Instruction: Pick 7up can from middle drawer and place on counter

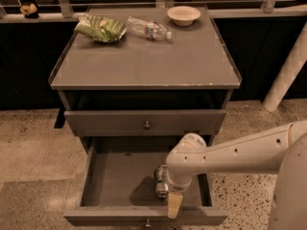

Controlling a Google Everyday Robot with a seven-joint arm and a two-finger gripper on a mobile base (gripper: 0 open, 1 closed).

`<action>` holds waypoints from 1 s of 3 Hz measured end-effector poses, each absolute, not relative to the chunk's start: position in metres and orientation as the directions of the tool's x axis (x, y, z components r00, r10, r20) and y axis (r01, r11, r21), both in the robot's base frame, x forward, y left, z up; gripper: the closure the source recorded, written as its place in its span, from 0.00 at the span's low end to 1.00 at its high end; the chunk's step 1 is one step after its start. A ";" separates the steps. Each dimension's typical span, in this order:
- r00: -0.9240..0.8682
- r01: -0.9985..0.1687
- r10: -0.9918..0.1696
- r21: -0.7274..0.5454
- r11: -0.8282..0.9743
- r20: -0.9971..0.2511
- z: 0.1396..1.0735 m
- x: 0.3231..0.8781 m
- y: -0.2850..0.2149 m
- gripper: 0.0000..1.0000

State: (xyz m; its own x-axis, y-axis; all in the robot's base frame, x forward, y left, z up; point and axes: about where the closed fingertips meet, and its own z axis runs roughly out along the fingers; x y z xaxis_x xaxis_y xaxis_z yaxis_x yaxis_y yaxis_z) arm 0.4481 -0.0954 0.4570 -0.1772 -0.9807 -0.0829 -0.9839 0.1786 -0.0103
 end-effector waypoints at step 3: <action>-0.137 -0.986 -0.979 -0.077 0.150 -0.149 0.438 0.506 -0.074 0.00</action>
Offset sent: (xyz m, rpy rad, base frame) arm 0.0766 0.0221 -0.0489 0.0992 -0.0777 0.0275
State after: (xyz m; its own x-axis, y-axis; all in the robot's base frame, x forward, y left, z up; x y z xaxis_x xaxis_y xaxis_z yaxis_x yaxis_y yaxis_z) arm 0.5057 -0.0738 0.4377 -0.1370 -0.9792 -0.1494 -0.9858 0.1496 -0.0766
